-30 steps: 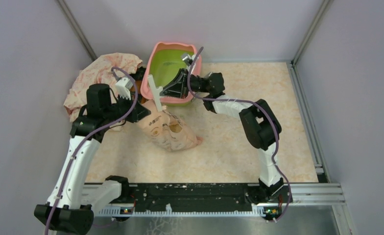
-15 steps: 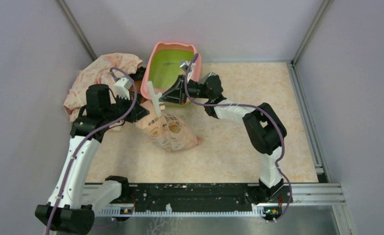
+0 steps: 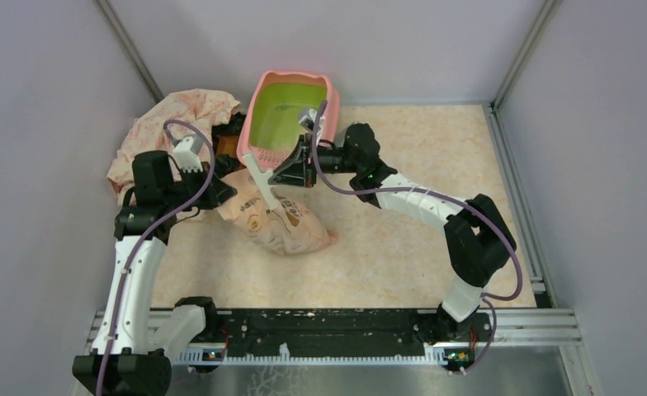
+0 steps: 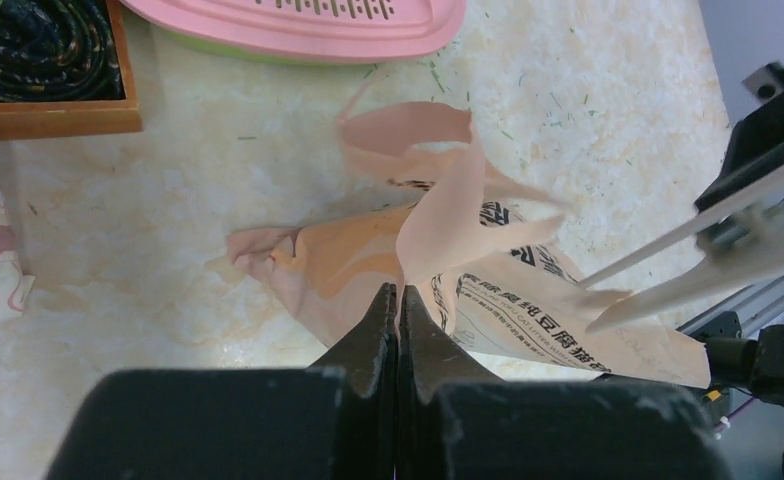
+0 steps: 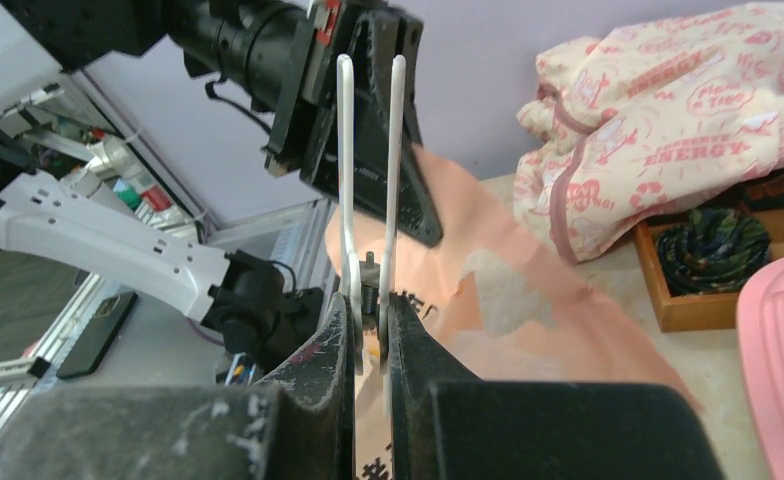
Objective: Fill the litter box with clean litter
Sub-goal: Clamp the cat litter bag at the center of the board.
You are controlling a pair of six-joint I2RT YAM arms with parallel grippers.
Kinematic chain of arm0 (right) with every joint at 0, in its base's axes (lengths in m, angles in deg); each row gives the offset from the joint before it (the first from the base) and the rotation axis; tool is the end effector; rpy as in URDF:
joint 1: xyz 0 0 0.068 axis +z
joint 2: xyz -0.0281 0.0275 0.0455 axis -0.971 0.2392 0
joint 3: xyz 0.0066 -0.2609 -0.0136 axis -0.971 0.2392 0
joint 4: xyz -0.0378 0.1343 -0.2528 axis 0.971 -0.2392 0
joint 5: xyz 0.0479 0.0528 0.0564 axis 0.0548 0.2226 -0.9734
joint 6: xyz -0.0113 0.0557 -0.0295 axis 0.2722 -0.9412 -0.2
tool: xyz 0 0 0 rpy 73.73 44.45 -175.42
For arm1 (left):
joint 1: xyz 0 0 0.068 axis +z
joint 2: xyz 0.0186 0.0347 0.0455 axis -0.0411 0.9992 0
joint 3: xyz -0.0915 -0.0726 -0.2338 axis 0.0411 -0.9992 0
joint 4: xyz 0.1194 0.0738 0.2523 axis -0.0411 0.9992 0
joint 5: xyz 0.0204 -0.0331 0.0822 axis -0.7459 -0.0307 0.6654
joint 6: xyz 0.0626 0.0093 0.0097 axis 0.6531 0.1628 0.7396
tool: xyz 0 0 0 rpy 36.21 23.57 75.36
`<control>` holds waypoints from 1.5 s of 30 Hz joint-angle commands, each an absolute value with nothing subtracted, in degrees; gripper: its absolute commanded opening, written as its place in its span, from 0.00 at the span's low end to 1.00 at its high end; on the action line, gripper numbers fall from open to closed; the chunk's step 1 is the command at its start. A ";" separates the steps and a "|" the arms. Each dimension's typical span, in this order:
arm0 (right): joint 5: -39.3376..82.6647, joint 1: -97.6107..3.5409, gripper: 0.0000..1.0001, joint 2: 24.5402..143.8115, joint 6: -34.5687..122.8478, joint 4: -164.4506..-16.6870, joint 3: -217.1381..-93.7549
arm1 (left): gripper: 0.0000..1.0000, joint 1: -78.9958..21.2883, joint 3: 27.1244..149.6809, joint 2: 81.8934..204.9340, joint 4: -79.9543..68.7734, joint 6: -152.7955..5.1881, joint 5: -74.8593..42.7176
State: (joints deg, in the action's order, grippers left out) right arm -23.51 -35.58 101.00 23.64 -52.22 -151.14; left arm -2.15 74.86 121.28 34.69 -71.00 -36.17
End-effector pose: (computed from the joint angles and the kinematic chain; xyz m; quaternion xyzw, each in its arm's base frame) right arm 0.2997 0.3088 0.3145 -0.4070 0.5251 0.6207 0.4163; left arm 0.2352 -0.0227 0.3371 0.0502 0.8579 -0.2492 0.4465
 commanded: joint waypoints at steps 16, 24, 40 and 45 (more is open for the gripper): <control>-1.20 -30.28 0.00 94.76 42.14 -75.31 -149.67 | 0.00 0.54 74.09 119.26 28.02 -71.36 -35.92; 5.10 -29.38 0.00 87.13 51.50 -89.04 -150.85 | 0.00 0.78 73.26 119.29 26.96 -71.63 -35.86; 5.42 -25.88 0.00 88.46 54.73 -105.16 -159.29 | 0.00 2.00 75.09 119.36 25.66 -72.76 -37.78; 8.01 -23.37 0.00 93.09 55.83 -112.13 -166.63 | 0.00 2.34 75.25 119.31 25.13 -72.99 -38.79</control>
State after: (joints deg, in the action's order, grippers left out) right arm 4.86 -25.40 90.25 53.74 -106.03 -159.67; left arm 0.78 73.29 120.39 31.43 -73.12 -39.99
